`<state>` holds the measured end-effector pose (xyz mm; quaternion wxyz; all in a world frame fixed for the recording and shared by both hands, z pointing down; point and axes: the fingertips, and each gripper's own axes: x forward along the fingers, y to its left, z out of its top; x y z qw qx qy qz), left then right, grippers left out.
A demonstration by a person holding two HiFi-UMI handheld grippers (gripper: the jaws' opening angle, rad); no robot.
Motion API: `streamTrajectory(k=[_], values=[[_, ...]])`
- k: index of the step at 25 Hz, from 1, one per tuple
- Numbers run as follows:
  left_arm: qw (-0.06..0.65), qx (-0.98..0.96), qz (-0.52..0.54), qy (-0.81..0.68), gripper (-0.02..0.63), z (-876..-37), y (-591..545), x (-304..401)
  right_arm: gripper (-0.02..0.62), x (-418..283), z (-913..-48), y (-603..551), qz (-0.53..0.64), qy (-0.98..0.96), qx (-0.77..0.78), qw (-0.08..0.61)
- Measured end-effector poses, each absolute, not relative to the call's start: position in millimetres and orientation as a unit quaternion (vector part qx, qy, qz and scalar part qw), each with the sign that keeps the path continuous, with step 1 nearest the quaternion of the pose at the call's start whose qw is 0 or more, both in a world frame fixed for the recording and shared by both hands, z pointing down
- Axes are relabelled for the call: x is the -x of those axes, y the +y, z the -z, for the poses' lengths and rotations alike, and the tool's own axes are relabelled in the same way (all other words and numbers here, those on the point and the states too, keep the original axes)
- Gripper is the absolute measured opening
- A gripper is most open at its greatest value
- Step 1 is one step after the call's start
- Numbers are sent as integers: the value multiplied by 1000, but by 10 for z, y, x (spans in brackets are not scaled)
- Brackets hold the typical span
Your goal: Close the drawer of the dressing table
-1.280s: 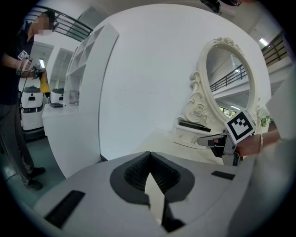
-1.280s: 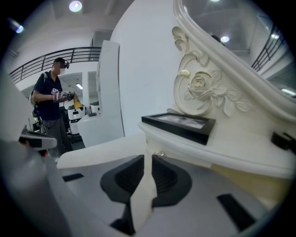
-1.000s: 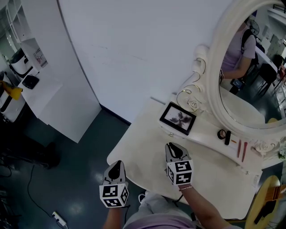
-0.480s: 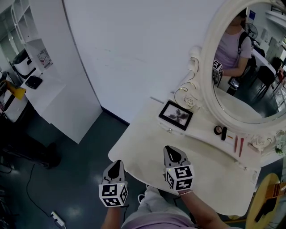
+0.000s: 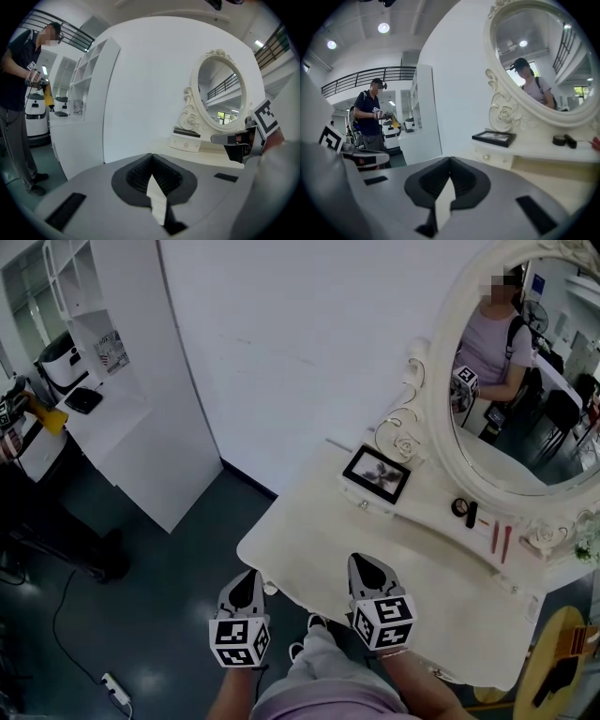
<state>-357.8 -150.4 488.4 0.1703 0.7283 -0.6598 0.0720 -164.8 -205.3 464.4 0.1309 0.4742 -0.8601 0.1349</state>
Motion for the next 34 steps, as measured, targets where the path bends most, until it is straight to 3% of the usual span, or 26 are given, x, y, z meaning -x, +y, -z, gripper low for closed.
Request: streamTrajectory(k=[34], values=[[156,-727,-53,-667,2,-4712,-1156,3777,3,1860,-4609,-1575,-138,-867,-459,137]])
